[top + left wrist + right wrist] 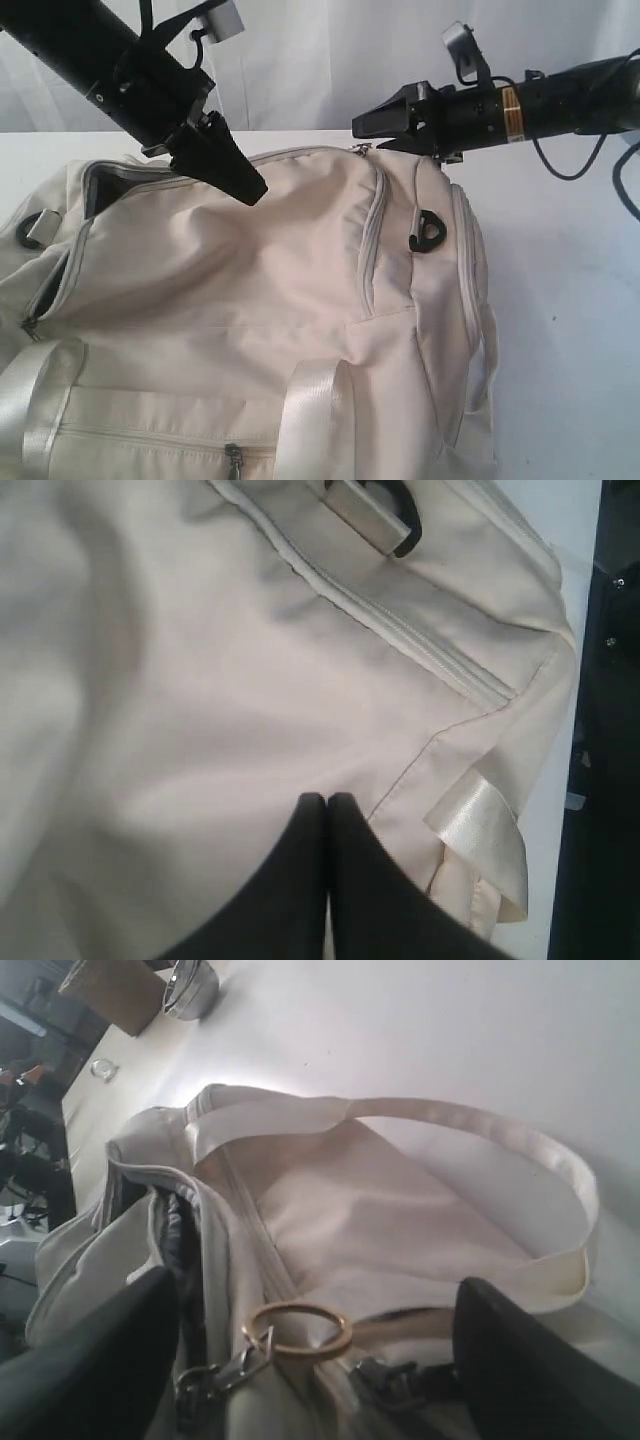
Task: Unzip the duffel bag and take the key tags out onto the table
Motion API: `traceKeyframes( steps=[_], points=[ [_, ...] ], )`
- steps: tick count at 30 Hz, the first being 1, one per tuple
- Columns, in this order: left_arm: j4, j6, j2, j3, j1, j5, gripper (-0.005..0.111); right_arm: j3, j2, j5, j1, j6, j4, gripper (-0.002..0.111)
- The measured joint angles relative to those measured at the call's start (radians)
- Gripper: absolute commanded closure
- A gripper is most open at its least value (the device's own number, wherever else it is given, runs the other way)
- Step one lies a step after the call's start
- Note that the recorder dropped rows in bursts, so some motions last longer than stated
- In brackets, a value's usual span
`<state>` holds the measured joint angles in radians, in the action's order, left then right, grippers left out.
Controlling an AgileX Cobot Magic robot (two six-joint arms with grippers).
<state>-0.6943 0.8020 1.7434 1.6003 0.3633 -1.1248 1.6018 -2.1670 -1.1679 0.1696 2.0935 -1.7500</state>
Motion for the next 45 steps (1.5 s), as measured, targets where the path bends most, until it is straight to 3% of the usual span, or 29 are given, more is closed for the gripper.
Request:
traceKeyframes(
  steps=[5, 8, 12, 17, 18, 40, 45],
  points=[
    [0.000, 0.000, 0.000, 0.000, 0.000, 0.000, 0.107, 0.002, -0.024, -0.026, 0.030, 0.000, 0.002, 0.039],
    [0.000, 0.000, 0.000, 0.000, 0.000, 0.000, 0.107, 0.020, -0.024, -0.026, 0.060, 0.000, 0.000, 0.047],
    [0.000, 0.000, 0.000, 0.000, 0.000, 0.000, 0.107, 0.061, -0.026, -0.026, 0.072, 0.000, -0.010, 0.068],
    [0.000, 0.002, 0.000, 0.000, 0.000, 0.000, 0.107, 0.102, -0.026, -0.039, 0.075, 0.000, -0.006, 0.106],
    [0.000, 0.002, 0.000, 0.000, 0.000, 0.000, 0.107, 0.103, -0.026, -0.043, 0.077, 0.000, -0.004, 0.108],
    [0.000, 0.002, 0.000, 0.000, 0.000, 0.000, 0.107, 0.103, 0.112, -0.046, 0.009, 0.000, -0.004, 0.108],
    [0.000, 0.002, 0.000, 0.000, 0.000, 0.000, 0.107, 0.103, 0.174, 0.038, -0.008, -0.154, -0.007, 0.108]
  ],
)
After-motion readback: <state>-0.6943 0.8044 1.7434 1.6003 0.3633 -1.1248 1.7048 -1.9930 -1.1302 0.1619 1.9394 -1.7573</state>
